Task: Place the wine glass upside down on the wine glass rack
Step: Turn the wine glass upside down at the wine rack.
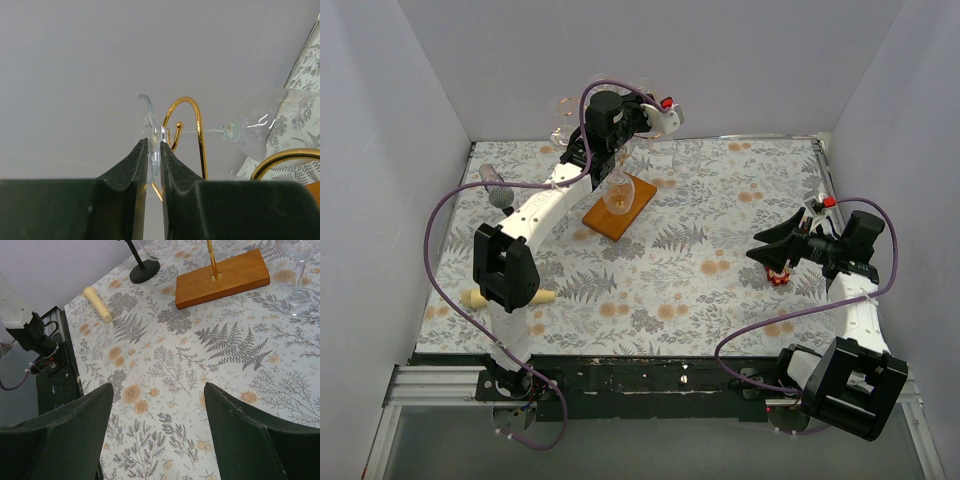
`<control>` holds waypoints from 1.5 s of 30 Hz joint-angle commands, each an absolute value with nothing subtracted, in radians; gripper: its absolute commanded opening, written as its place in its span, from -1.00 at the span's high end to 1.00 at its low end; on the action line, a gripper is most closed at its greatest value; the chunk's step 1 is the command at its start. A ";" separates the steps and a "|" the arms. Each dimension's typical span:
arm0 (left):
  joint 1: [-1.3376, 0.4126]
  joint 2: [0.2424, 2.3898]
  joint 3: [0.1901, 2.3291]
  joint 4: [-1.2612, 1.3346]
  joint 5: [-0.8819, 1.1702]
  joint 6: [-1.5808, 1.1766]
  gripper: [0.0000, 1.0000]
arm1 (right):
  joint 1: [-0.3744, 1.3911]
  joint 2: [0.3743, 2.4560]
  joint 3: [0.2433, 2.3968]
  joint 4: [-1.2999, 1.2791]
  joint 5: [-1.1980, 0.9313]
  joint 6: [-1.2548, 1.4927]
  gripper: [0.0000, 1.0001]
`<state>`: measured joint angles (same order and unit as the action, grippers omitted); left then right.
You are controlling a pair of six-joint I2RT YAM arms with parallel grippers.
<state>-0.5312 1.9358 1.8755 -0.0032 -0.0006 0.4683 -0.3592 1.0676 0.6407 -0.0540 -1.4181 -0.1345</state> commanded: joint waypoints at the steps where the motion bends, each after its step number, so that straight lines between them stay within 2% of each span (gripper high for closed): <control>1: -0.514 1.836 1.873 0.060 -0.026 0.480 0.76 | -0.364 1.063 0.650 -0.052 -1.447 -0.141 -0.63; 8: -0.509 1.832 1.862 0.072 -0.034 0.480 0.66 | -0.364 1.063 0.650 -0.052 -1.447 -0.143 -0.63; 15: -0.506 1.830 1.855 0.077 -0.037 0.482 0.65 | -0.364 1.065 0.650 -0.052 -1.445 -0.143 -0.63; 20: -0.505 1.822 1.848 0.086 -0.044 0.485 0.55 | -0.364 1.065 0.650 -0.052 -1.445 -0.143 -0.63; 45: -0.495 1.769 1.815 0.113 -0.055 0.456 0.45 | -0.364 1.060 0.649 -0.051 -1.443 -0.143 -0.62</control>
